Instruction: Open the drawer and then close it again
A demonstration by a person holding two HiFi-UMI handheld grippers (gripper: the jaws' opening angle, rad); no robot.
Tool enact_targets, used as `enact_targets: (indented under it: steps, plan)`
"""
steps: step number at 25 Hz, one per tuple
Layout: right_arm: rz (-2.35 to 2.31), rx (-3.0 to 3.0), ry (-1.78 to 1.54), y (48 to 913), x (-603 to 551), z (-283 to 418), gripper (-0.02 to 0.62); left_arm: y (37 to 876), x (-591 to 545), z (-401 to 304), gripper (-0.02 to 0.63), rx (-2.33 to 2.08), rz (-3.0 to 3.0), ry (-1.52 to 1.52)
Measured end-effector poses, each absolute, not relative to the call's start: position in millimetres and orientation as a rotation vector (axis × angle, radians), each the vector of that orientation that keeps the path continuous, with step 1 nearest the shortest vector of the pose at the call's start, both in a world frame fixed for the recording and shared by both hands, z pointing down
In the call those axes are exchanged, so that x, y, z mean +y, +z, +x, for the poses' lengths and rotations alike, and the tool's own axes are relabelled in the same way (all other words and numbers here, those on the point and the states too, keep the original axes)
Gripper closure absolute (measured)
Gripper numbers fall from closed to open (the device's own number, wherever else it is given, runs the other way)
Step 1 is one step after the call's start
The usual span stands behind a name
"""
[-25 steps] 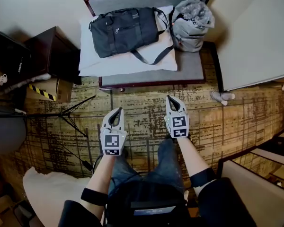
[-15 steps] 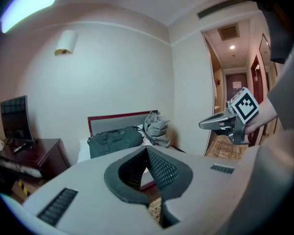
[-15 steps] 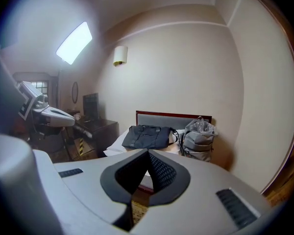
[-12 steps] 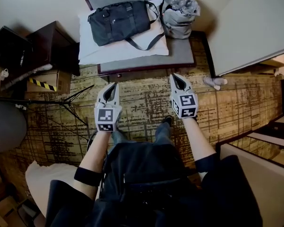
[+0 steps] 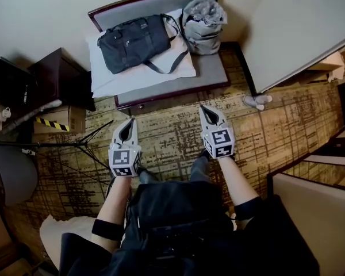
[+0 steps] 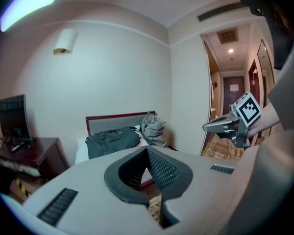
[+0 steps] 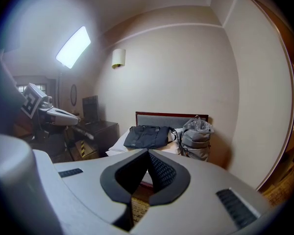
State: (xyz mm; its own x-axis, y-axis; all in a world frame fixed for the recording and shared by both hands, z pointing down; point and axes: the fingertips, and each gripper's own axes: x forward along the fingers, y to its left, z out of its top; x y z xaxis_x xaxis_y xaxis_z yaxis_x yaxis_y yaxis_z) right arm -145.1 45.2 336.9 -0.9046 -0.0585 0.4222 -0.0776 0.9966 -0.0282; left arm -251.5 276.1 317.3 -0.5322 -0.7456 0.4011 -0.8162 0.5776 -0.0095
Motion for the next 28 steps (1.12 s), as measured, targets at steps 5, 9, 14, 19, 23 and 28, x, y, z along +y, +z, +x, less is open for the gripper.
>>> enact_targets:
  steps: [5,9,14,19,23,28]
  plan:
    - [0.121,-2.685,0.113,349.0,46.9,-133.9,0.589,313.5,277.2,-251.8,0.604,-2.46,1.276,0.28]
    - [0.126,-2.674,0.144,355.8,51.0,-131.8,0.589,312.8,276.0,-250.0,0.604,-2.458,1.297,0.262]
    - [0.124,-2.656,0.165,366.0,57.6,-124.4,0.589,312.1,275.0,-250.0,0.604,-2.472,1.29,0.281]
    - [0.142,-2.645,0.186,373.1,56.8,-121.3,0.589,316.3,272.0,-248.3,0.604,-2.452,1.306,0.285]
    - [0.161,-2.632,0.189,378.1,51.6,-115.3,0.589,323.2,272.2,-245.1,0.604,-2.44,1.288,0.284]
    - [0.187,-2.619,0.202,381.7,44.0,-104.7,0.589,323.8,267.4,-239.6,0.604,-2.435,1.299,0.281]
